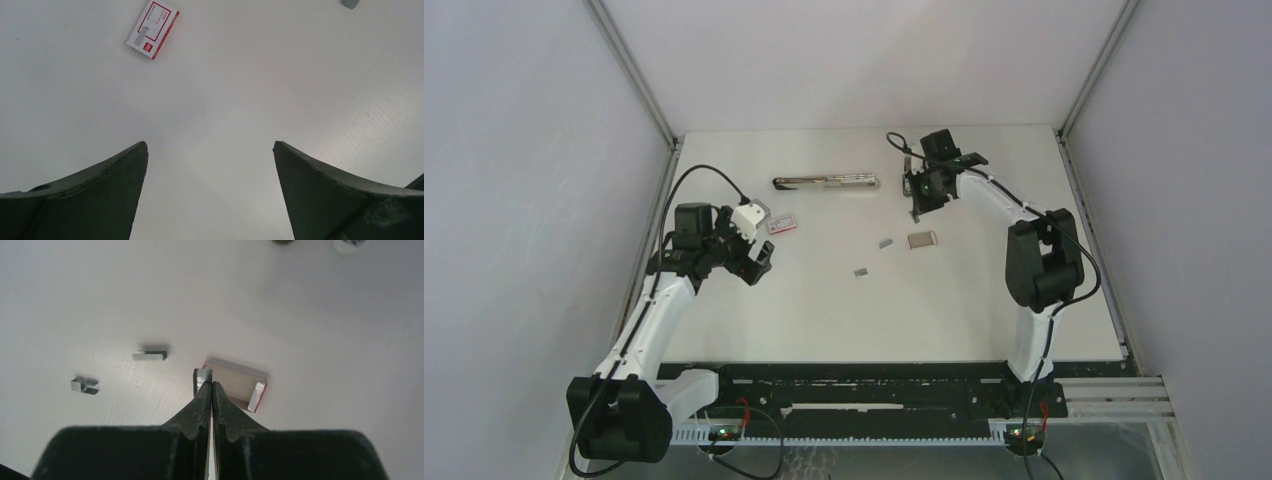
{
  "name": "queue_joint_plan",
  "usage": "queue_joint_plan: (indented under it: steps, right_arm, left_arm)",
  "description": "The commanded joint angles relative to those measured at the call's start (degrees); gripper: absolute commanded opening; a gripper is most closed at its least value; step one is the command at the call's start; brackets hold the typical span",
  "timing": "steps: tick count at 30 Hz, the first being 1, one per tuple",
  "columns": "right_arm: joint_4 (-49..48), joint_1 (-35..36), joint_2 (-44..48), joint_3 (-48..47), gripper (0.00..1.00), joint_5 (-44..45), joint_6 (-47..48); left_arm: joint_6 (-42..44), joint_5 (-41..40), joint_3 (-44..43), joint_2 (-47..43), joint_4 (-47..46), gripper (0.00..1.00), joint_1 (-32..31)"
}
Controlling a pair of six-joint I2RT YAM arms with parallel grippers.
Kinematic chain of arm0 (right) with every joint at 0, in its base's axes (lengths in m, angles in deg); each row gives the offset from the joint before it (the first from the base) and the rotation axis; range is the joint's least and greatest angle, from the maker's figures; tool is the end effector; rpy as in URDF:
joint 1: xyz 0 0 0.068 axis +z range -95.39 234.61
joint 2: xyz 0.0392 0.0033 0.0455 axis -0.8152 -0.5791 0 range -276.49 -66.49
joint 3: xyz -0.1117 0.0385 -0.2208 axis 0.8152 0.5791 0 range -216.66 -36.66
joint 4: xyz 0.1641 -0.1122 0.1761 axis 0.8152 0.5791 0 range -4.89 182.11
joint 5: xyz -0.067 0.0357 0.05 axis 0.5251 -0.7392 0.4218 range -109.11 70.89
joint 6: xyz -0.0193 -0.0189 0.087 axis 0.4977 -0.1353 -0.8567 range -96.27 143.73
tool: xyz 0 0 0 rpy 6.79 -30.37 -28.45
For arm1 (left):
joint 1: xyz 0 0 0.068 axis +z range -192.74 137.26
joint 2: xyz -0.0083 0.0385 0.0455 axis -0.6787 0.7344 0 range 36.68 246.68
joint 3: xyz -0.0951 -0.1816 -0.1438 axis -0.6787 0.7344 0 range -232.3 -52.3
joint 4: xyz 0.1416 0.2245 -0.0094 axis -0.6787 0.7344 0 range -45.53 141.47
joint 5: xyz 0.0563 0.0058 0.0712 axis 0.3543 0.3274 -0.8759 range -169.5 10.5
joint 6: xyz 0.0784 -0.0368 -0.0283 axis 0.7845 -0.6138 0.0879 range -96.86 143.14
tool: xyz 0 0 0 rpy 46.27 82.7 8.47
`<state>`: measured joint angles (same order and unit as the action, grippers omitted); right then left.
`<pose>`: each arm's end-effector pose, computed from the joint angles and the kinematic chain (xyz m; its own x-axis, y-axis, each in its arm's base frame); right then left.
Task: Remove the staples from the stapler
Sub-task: Place the staple in the staple box.
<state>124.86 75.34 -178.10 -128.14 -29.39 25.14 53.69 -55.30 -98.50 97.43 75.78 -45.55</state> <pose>0.4072 0.1697 0.1744 -0.7981 -0.3278 -0.5055 -0.4516 0.8808 0.1419 0.2603 -0.0463 0.2124 -0.4498 0.4861 -0.7492 0.6483 0.7548 0.1005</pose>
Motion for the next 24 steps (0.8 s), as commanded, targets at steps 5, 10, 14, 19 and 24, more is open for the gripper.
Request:
queue_joint_plan:
  steps: [5, 10, 14, 19, 24]
  right_arm:
    - [-8.31, -1.40, 4.73, 8.18, 0.00, 2.11, -8.49]
    - [-8.98, -1.74, 3.73, 8.42, 0.00, 2.12, -10.22]
    - [-9.88, -1.62, 3.71, 9.28, 0.00, 3.87, -12.13]
    - [-10.24, -1.51, 3.34, 10.27, 0.00, 3.22, -13.71]
    - [-11.46, -0.98, 4.04, 12.15, 0.00, 4.74, -14.68]
  left_arm:
    - [-0.39, 0.68, 0.76, -0.18, -1.39, 1.00, 0.36]
    - [-0.40, 0.49, 0.82, -0.25, -1.41, 1.00, 0.37]
    - [-0.40, 0.40, 0.76, -0.17, -1.51, 1.00, 0.39]
    - [-0.31, 0.24, 0.76, -0.19, -1.50, 1.00, 0.41]
    - [-0.31, 0.23, 0.93, -0.28, -1.47, 1.00, 0.40]
